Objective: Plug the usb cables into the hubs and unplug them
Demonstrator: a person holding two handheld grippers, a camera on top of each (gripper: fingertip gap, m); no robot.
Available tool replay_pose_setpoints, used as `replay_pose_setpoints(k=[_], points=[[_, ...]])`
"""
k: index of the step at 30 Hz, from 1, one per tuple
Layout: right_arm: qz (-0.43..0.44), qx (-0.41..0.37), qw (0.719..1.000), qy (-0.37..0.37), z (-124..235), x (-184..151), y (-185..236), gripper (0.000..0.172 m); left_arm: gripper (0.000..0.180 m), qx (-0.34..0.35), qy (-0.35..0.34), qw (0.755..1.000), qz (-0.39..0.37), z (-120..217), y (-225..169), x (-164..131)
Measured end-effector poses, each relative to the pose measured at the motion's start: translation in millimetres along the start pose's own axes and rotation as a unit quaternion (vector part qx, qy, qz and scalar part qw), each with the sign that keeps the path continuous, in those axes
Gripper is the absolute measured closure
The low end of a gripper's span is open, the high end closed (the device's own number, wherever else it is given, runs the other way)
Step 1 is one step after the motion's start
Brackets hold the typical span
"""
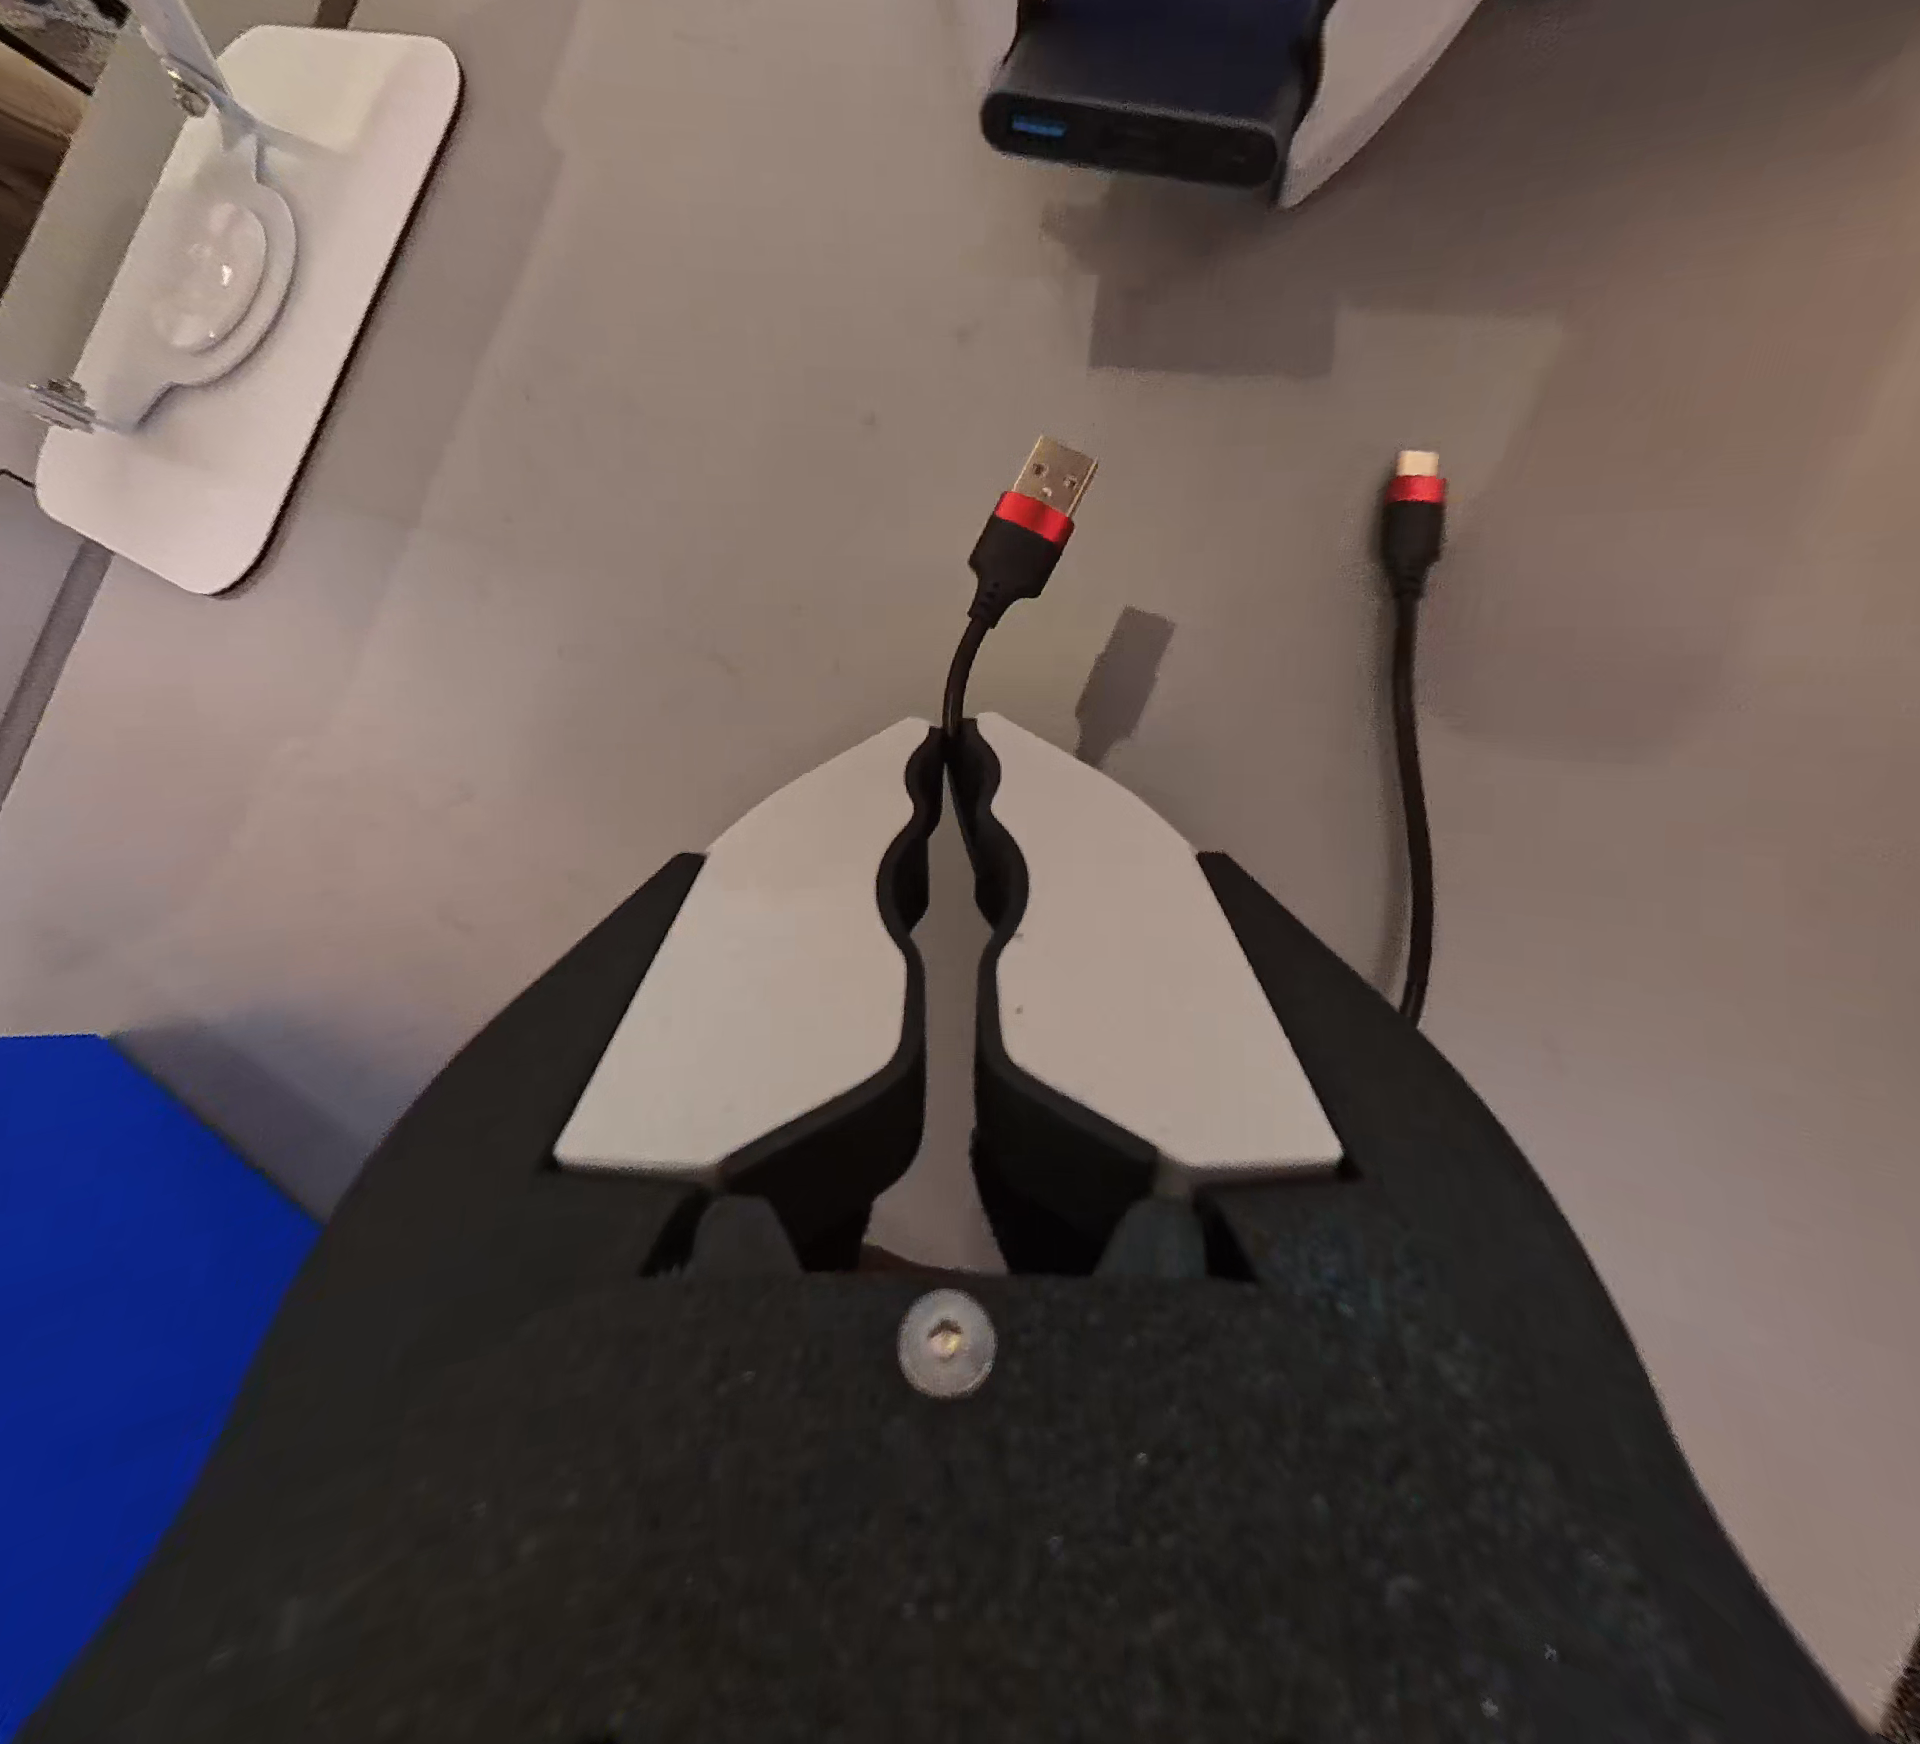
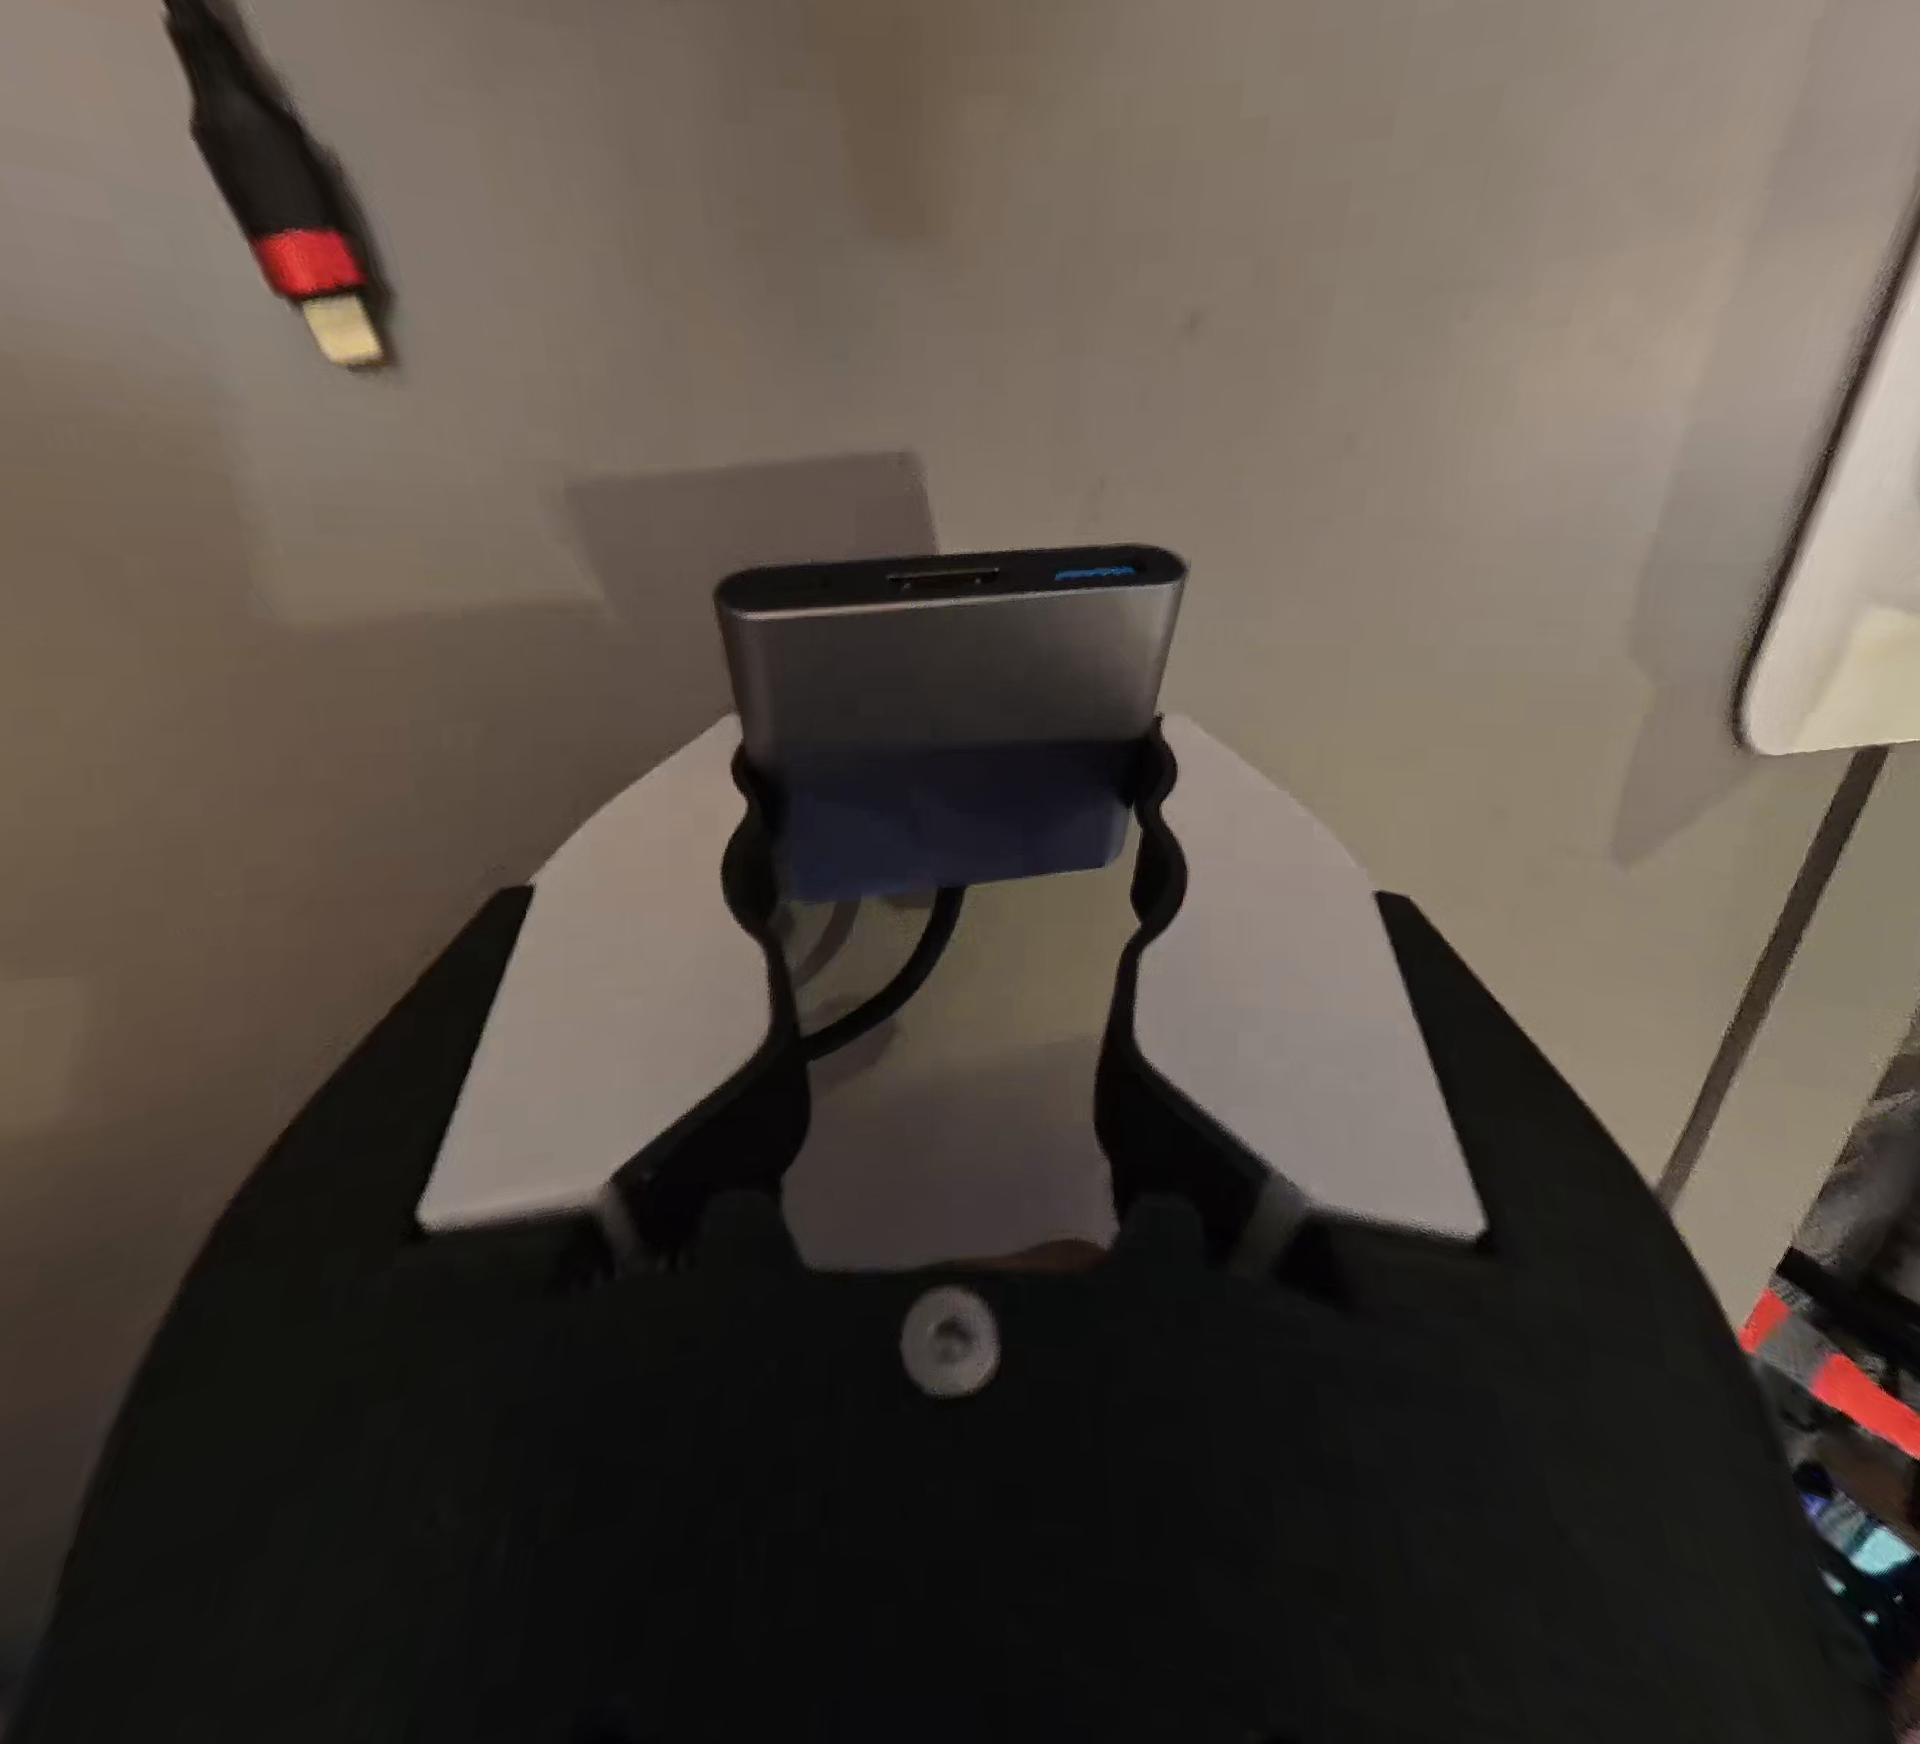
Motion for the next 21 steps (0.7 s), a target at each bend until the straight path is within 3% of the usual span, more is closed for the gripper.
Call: replay_pose_setpoints(k=[7, 10, 15, 21], points=[[0.041, 0.084, 0.993, 0.072, -1.3, 6.9, 6.0, 0.104, 0.178, -0.019, 0.003, 1.000, 0.023, -10.4, 3.7, -11.5], [0.049, 0.119, 0.990, 0.060, -4.9, 10.1, 3.5, 0.104, 0.178, -0.032, -0.004, 0.999, 0.036, -13.3, 4.4, -14.7], [0.014, 0.134, 0.991, -0.008, -3.3, 6.0, 10.6, 0.105, 0.178, -0.047, -0.002, 0.998, 0.038, -18.9, -1.5, -19.2], [-0.063, 0.113, 0.984, -0.119, 3.1, -6.2, 27.2, 0.090, 0.178, -0.051, -0.002, 0.998, 0.036, -15.7, -5.0, -20.1]])
Point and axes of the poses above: each gripper's, where its closed fingertips meet, z back along the fingers, x out of its top, y = z × x across the jaws, the point moved 6 cm from there along z, back along the fingers, and after that the axes turned 3 degrees about y, right-handed, at the moved point
